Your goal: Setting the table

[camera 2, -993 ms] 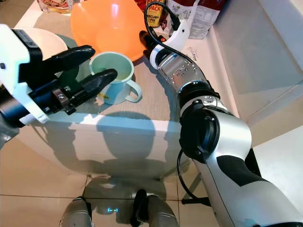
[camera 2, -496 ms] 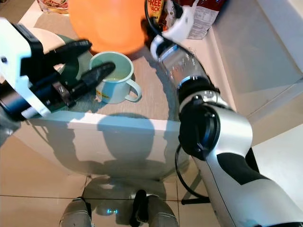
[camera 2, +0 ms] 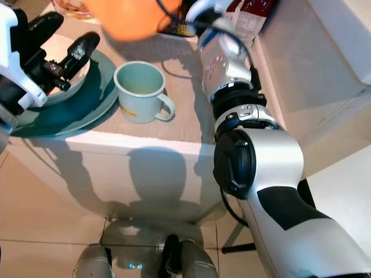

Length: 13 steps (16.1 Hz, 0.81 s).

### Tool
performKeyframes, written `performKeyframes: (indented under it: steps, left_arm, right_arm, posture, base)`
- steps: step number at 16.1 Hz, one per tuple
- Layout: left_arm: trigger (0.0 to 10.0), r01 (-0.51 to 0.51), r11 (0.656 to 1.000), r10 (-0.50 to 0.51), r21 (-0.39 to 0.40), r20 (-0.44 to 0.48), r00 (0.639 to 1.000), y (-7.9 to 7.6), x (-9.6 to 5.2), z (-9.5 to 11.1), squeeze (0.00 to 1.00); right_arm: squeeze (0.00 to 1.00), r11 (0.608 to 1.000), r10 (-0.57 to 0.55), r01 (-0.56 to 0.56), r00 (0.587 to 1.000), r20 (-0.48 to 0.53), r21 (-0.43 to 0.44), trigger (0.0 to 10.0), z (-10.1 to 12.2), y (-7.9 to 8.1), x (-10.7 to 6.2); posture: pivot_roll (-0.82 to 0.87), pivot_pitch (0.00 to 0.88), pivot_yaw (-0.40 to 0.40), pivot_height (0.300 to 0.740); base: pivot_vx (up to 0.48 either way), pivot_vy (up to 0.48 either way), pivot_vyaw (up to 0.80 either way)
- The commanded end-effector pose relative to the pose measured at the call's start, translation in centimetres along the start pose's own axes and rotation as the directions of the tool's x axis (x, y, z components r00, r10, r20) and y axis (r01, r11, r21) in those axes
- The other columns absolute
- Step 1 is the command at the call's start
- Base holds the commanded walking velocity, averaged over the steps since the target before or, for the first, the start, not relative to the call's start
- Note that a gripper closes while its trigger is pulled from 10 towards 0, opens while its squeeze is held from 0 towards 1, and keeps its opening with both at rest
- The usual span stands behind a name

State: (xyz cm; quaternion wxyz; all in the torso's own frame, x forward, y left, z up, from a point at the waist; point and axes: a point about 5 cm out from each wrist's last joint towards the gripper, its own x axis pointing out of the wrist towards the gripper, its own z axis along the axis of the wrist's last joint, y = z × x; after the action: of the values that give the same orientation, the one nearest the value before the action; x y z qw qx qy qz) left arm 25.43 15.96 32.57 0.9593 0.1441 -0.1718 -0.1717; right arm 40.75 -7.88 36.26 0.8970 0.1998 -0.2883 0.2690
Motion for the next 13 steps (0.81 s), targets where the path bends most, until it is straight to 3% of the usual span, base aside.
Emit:
performKeyframes:
  steps: [1, 3, 4, 5, 7, 10, 13]
  left_arm:
    - [10.0, 0.017, 1.000, -0.017, 0.008, 0.011, 1.000, -0.4, 0.3, 0.0, 0.00]
    - [10.0, 0.022, 1.000, -0.022, -0.004, 0.015, 1.000, -0.6, 0.8, -0.4, 0.00]
    - [10.0, 0.027, 1.000, -0.027, -0.011, 0.014, 1.000, -0.8, 0.9, -0.7, 0.00]
    - [10.0, 0.052, 0.998, -0.052, -0.016, 0.007, 0.999, -1.3, 1.0, -1.2, 0.00]
    - [10.0, 0.057, 0.998, -0.057, -0.018, 0.007, 0.998, -1.5, 1.2, -1.4, 0.00]
    - [10.0, 0.095, 0.995, -0.094, -0.024, 0.032, 0.995, -2.0, 1.9, -1.4, 0.00]
    - [10.0, 0.101, 0.995, -0.100, -0.020, 0.046, 0.994, -2.1, 3.1, -1.5, 0.00]
  right_arm:
    - [0.00, 0.997, 0.029, -0.017, 0.986, 0.166, -0.070, 10.0, 3.6, 0.4, 0.7]
    - [0.00, 0.984, 0.060, -0.008, 0.957, 0.284, -0.180, 10.0, 5.5, 0.7, -0.6]
    - [0.00, 0.978, 0.076, -0.008, 0.943, 0.323, -0.206, 10.0, 6.3, 1.0, -1.8]
    - [0.00, 0.956, 0.126, -0.027, 0.937, 0.325, -0.294, 10.0, 7.1, 1.5, -3.9]
    - [0.00, 0.954, 0.122, -0.020, 0.936, 0.329, -0.298, 10.0, 7.6, 1.5, -5.0]
    - [0.00, 0.957, 0.056, 0.057, 0.926, 0.375, -0.285, 10.0, 9.7, 2.1, -8.9]
    - [0.00, 0.933, -0.026, 0.164, 0.919, 0.392, -0.322, 10.0, 10.9, 2.4, -11.7]
  posture:
    - [0.25, 0.065, -0.157, 0.740]
    - [0.23, 0.045, -0.138, 0.740]
    - [0.22, 0.039, -0.132, 0.740]
    - [0.20, 0.029, -0.119, 0.740]
    - [0.19, 0.024, -0.107, 0.740]
    - [0.15, 0.010, -0.070, 0.740]
    - [0.11, 0.000, -0.010, 0.740]
  base:
    - [0.000, 0.000, 0.00]
    - [-0.311, 0.000, 0.00]
    - [-0.356, 0.000, 0.00]
    - [-0.379, 0.000, 0.00]
    - [-0.379, 0.000, 0.00]
    - [-0.374, 0.000, 0.00]
    - [-0.230, 0.000, 0.00]
